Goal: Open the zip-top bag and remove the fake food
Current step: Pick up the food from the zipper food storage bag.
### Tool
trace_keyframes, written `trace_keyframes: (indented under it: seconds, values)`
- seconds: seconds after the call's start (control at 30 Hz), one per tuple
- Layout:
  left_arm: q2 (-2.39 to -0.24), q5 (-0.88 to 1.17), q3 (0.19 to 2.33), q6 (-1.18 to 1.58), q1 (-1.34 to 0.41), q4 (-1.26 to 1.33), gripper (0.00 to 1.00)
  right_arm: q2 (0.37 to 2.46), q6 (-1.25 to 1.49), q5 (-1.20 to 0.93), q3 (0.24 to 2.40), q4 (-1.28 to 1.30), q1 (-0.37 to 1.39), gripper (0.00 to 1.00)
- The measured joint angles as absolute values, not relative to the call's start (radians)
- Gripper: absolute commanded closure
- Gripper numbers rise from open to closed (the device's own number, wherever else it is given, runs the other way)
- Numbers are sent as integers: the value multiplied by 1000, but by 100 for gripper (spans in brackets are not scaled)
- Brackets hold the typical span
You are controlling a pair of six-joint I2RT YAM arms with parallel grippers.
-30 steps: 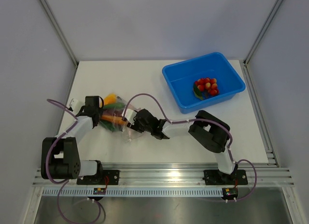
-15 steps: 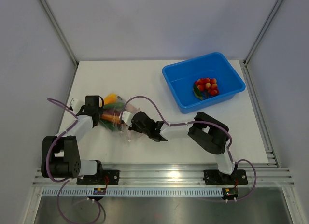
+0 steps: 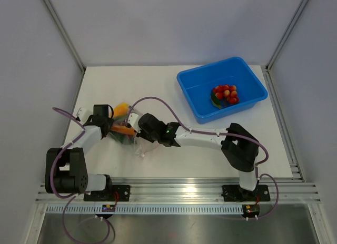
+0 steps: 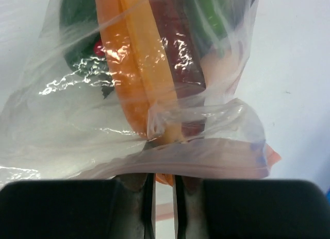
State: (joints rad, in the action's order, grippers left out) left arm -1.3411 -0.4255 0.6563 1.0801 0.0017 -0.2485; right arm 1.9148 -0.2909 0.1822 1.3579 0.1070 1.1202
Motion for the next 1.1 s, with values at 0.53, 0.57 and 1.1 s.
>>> trace_keyframes:
  seconds: [0.53,0.57,1.1]
  values:
    - [-1342,-421,654,1087,1,-305,52,1873,-228,332,1493,585,1126,100]
    - [-1342,-421,654,1089,1,-307,52,1862,-227,360,1493,614,1127,100]
    - [-1345,-412,654,1092,2,-315,52,1485,-181,585,1295,744,1127,100]
